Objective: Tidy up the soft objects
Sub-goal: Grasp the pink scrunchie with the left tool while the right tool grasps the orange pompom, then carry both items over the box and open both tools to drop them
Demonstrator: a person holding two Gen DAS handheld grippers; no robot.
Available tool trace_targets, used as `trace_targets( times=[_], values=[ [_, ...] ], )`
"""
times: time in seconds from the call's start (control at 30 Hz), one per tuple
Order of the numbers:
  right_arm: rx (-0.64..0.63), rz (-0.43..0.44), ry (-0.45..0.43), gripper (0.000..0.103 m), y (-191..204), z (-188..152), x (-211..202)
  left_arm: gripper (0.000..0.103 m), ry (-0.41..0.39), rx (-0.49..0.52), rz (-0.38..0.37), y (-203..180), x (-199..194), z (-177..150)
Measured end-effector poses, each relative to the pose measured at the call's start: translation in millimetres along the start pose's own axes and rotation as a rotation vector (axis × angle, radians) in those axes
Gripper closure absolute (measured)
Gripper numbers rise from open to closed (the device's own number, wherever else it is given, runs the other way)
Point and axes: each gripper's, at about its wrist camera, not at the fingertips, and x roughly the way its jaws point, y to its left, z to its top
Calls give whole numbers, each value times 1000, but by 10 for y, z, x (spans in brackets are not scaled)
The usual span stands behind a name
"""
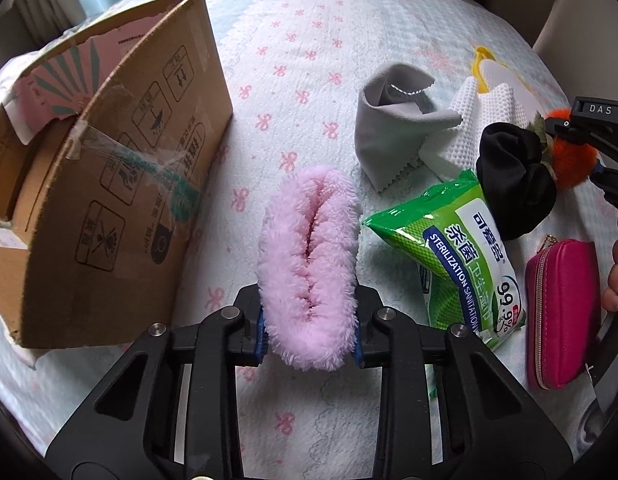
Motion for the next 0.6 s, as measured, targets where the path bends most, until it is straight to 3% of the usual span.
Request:
trace_targets(
  times=[0.3, 0.6],
  values=[
    [0, -3, -57, 69, 16, 58, -443, 77, -79, 18, -30, -7, -398, 41],
    [-12, -4, -136, 69, 113, 145, -1256, 77, -206, 18, -64, 67, -1189, 209]
  ],
)
